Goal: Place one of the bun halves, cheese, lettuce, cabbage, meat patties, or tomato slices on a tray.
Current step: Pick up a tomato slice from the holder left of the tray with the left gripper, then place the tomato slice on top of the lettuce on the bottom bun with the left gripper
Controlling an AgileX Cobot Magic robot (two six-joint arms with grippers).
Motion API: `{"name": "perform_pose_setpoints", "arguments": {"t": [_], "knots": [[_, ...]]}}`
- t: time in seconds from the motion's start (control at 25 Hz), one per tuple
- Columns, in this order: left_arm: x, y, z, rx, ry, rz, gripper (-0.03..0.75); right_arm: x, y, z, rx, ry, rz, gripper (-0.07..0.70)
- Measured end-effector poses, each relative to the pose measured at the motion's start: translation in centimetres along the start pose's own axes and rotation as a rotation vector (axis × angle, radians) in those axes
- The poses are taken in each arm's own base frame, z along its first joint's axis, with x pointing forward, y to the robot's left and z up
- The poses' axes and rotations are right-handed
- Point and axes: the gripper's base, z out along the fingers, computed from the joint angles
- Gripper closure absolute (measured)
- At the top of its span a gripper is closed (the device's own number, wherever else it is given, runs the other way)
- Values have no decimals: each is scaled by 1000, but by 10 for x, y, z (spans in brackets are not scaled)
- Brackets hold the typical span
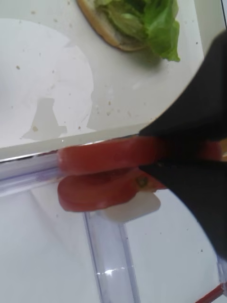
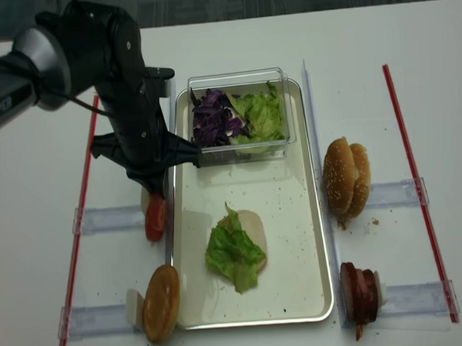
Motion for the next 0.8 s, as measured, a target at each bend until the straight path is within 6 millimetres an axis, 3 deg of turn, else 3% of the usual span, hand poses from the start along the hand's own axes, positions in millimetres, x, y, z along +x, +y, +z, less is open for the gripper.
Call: {"name": "perform_pose_setpoints", "arguments": {"t": [0.32, 0.56, 0.8], "knots": [[-15, -5, -29, 20, -83, 34, 672, 0, 0, 0, 0, 0, 0, 61], [-12, -9, -45, 71, -117, 82, 673, 0, 0, 0, 0, 0, 0, 61], [-11, -10, -48, 83, -124, 106, 673, 0, 0, 0, 0, 0, 0, 61]]}}
